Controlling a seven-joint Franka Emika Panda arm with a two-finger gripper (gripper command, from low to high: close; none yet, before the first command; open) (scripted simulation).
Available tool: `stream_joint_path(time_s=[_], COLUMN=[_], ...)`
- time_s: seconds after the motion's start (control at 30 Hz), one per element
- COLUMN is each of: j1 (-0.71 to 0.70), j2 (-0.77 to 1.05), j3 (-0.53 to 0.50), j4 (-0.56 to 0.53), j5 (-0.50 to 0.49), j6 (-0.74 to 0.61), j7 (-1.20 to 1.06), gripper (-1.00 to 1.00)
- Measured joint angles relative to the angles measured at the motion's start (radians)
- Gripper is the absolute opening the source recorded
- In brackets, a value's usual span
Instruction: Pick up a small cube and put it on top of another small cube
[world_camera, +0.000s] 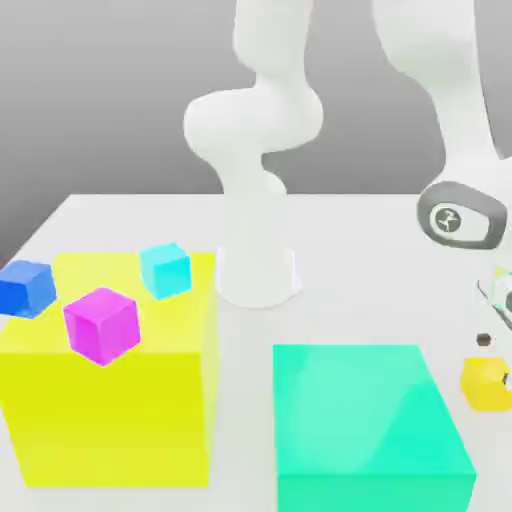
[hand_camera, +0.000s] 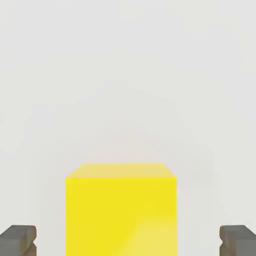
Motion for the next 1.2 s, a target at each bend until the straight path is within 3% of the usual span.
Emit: stream_joint_path(time_s=[0.23, 0.4, 0.53, 0.77, 0.93, 1.07, 1.1, 1.2], j1=[0.002, -0.042, -0.152, -0.500, -0.640, -0.706, -0.710, -0.710], j2=[0.003, -0.155, -0.273, -0.464, -0.580, -0.574, -0.562, -0.562], j3=[-0.002, 0.064, -0.041, -0.207, -0.330, -0.398, -0.402, -0.402], j4=[0.000, -0.032, 0.018, 0.139, 0.208, 0.175, 0.156, 0.156], j5=[-0.002, 0.111, 0.148, 0.179, 0.205, 0.219, 0.221, 0.221], j6=[0.002, -0.121, -0.282, -0.584, -0.769, -0.733, -0.702, -0.702], j7=[0.002, -0.082, -0.061, 0.021, 0.067, 0.082, 0.081, 0.081], gripper=[-1.00, -1.00, -1.00, -1.00, -1.00, -1.00, 1.00, 1.00])
